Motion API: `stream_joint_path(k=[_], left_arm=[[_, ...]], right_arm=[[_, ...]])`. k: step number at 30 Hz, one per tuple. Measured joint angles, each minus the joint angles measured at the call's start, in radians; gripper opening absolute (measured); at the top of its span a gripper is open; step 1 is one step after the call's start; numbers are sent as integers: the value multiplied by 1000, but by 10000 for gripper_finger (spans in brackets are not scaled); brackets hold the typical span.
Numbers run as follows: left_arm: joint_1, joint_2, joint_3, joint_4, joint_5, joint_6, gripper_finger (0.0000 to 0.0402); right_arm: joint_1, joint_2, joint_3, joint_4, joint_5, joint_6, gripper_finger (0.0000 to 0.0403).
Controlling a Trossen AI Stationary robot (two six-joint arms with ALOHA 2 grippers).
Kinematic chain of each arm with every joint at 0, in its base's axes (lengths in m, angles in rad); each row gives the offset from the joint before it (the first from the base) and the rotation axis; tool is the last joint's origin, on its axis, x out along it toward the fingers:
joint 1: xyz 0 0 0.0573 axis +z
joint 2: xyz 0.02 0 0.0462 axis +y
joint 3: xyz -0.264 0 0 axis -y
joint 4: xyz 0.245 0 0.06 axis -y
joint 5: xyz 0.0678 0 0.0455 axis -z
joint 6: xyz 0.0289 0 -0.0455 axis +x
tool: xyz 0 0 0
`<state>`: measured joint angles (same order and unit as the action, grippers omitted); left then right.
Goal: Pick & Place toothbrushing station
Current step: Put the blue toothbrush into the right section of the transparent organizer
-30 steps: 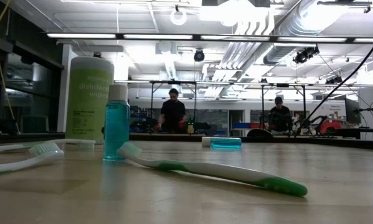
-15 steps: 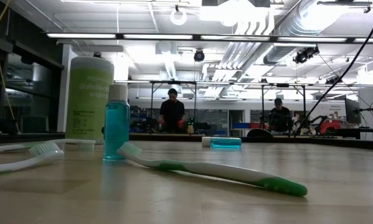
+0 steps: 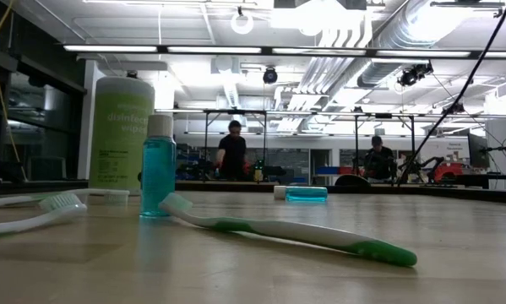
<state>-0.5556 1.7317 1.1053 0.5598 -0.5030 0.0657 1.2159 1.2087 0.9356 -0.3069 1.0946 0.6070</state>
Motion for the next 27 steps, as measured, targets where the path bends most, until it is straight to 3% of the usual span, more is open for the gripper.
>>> stream_joint_path(k=[14, 27], left_arm=[[0, 0, 0, 8, 0, -11, 122], [1, 0, 0, 26, 0, -11, 122]], right_arm=[[142, -95, 0, -216, -161, 79, 6], [198, -188, 0, -532, -177, 262, 6]])
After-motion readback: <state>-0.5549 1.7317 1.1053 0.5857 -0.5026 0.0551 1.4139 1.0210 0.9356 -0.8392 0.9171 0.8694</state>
